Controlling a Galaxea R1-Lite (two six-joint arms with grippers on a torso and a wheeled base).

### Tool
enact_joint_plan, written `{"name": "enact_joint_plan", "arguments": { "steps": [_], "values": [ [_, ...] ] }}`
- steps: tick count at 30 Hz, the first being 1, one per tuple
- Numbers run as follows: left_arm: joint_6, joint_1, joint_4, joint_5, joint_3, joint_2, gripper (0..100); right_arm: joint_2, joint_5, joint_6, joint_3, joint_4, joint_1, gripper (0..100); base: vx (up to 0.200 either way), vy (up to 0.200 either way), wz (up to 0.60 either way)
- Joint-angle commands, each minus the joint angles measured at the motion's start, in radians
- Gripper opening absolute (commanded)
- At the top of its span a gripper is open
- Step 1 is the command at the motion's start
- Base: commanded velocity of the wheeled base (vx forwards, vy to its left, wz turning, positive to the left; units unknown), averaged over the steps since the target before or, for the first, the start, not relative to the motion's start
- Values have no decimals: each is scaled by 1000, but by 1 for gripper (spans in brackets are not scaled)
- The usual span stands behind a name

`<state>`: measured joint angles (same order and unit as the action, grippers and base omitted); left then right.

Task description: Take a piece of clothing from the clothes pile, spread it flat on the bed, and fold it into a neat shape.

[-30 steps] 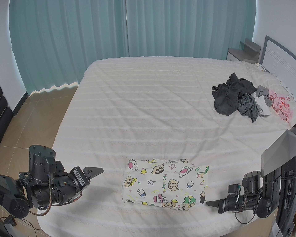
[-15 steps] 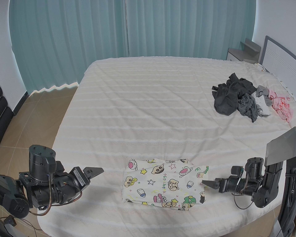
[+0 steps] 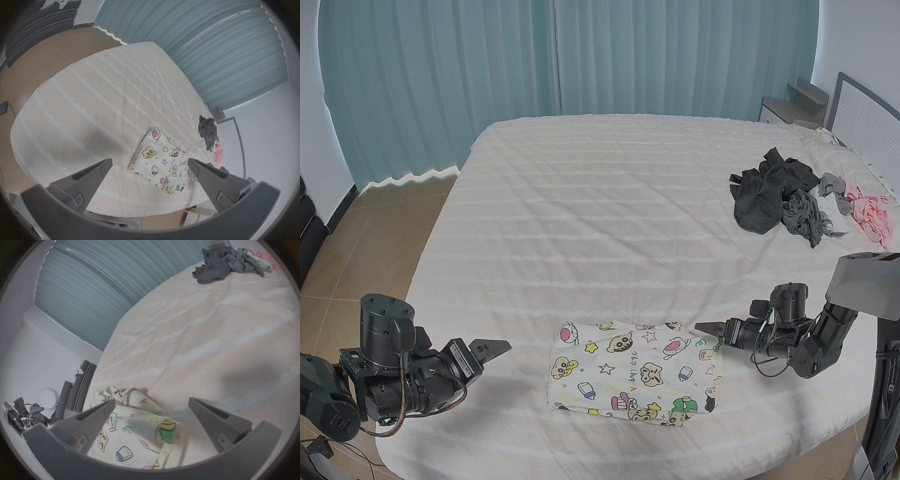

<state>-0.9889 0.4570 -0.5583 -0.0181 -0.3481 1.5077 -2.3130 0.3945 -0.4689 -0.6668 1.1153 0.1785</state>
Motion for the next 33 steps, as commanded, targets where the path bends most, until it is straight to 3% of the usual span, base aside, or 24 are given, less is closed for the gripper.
{"name": "enact_joint_plan", "arguments": {
  "steps": [1,7,12,19,33],
  "values": [
    [0,0,-2,0,0,9,100,-17,18,-16,-59,-29,24,0,0,0,0],
    [0,0,-2,0,0,16,100,-17,37,-17,-62,-88,32,0,0,0,0],
    [0,0,-2,0,1,16,100,-13,40,-23,-63,-72,21,0,0,0,0],
    [0,0,-2,-2,1,17,100,-19,29,-94,-85,18,4,0,0,0,0],
    [0,0,-3,0,0,19,100,-54,29,-103,-96,20,-47,0,0,0,0]
  ]
}}
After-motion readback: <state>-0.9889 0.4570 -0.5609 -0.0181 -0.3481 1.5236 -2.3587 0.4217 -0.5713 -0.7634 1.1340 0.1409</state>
